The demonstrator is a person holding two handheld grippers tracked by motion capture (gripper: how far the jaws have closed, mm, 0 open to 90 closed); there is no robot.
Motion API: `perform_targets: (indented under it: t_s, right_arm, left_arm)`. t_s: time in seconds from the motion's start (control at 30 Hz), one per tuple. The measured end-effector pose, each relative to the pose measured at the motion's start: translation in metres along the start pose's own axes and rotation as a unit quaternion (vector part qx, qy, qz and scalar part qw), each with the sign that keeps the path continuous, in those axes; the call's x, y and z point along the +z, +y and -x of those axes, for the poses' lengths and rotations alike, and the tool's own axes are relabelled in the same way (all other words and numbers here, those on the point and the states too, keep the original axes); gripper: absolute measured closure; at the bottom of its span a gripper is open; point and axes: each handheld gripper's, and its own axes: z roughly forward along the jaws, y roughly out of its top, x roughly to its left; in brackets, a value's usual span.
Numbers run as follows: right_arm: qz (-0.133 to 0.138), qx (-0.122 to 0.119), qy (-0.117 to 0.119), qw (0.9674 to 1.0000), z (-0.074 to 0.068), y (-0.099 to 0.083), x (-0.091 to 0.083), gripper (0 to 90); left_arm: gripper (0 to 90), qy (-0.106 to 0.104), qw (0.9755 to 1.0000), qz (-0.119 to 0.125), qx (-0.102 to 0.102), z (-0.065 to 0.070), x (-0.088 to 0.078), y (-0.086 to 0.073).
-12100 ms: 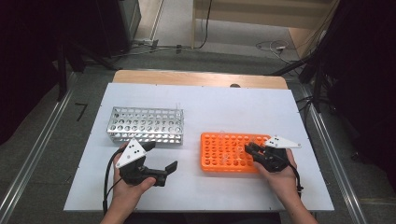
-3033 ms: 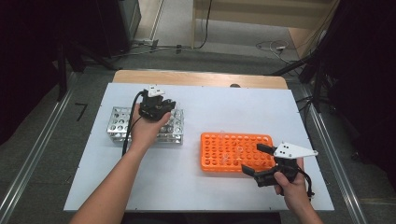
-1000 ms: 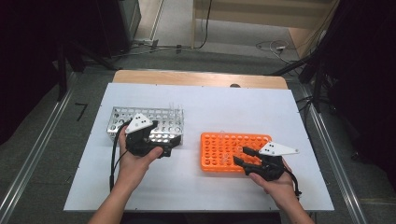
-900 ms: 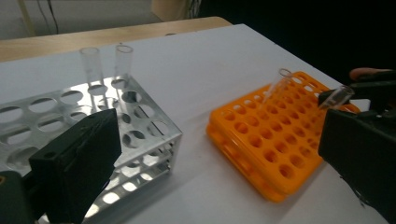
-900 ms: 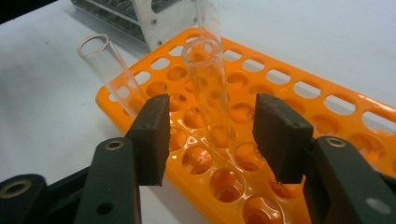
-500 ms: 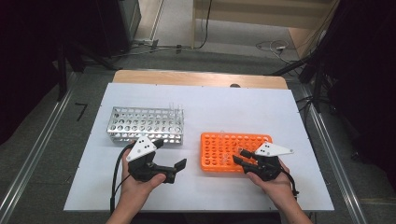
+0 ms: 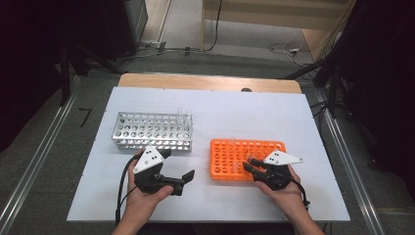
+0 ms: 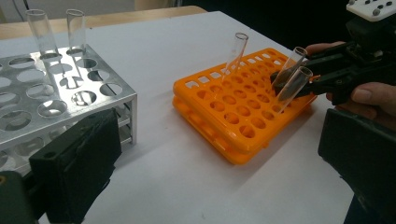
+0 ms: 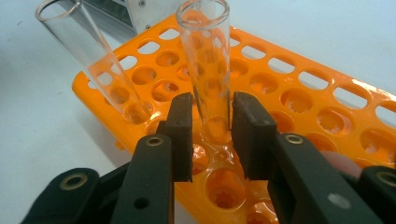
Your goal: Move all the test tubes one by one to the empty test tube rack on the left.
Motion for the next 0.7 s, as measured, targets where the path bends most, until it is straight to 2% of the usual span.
perform_targets:
  t_s: [0.23, 0.47, 0.7]
  right_arm:
    - [0.004, -0.007, -0.014, 0.9999, -0.0017, -0.0013, 0.0002, 73.3]
    - [0.005, 0.003, -0.013, 0.9999, 0.0015, -0.0017, -0.0014, 74.1]
    - [0.011, -0.001, -0.014, 0.9998, 0.0017, -0.0004, -0.0044, 74.2]
  left_arm:
    - [0.0, -0.005, 1.0, 0.003, 0.004, 0.0016, -0.0003, 0.0002]
    - [0.0, -0.005, 1.0, 0.002, 0.002, 0.0023, 0.0005, 0.0]
    - [0.0, -0.002, 0.9999, 0.014, 0.003, 0.0015, -0.0026, 0.0007]
